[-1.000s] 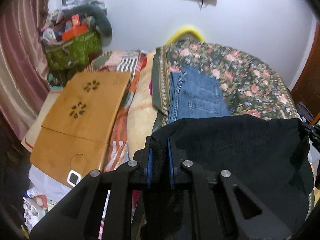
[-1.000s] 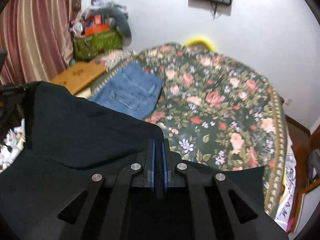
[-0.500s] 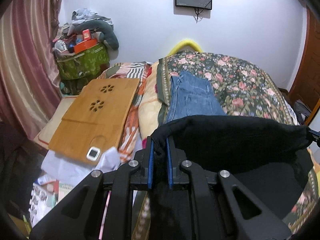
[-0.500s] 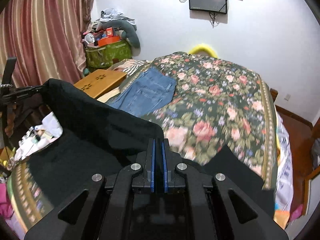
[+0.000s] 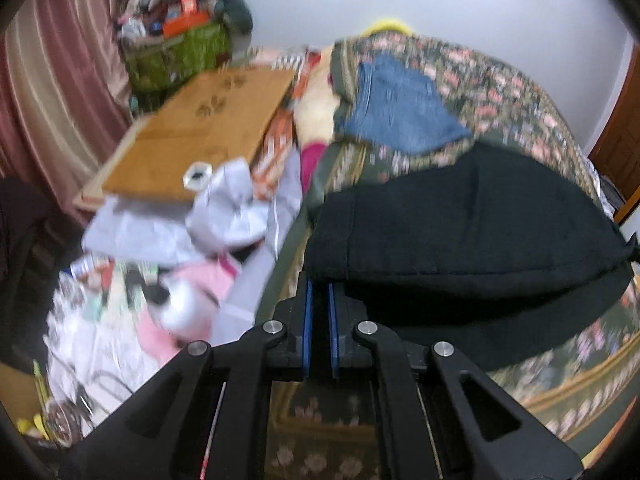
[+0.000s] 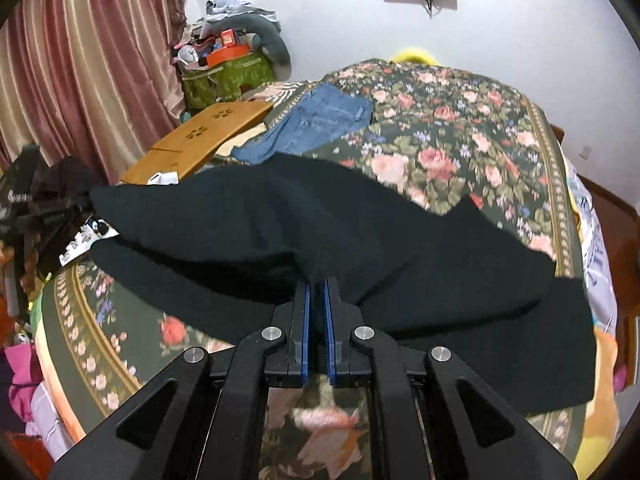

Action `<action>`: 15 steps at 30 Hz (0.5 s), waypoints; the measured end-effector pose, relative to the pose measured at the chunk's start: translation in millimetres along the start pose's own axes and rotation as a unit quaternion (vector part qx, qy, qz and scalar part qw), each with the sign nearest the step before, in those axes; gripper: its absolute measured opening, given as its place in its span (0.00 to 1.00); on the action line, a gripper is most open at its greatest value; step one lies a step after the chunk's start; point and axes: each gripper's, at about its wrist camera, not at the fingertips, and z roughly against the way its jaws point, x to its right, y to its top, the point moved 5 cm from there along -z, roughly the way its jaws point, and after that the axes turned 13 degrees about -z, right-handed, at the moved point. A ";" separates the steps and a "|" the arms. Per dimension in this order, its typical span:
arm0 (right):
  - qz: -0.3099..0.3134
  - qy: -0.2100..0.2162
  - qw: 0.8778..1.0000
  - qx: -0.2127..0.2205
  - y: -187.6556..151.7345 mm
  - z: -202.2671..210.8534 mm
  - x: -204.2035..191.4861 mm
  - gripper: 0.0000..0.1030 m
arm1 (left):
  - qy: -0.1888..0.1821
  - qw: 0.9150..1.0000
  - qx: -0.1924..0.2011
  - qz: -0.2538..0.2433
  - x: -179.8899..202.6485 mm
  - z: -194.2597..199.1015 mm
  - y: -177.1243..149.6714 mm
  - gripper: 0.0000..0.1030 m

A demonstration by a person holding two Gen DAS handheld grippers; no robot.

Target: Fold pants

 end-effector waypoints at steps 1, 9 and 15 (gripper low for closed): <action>0.002 -0.002 1.000 -0.001 -3.3 -0.5 -2.0 0.05 | -0.009 1.000 -0.016 0.004 1.7 -7.0 -9.9 0.06; 0.018 0.001 1.000 -0.003 -12.3 10.4 -5.9 0.10 | -0.012 0.999 -0.038 0.024 -5.0 -5.4 -29.8 0.04; 0.009 0.006 1.000 0.021 -3.1 38.2 -0.6 0.11 | 0.000 1.000 -0.017 0.024 -17.0 27.0 -10.9 0.15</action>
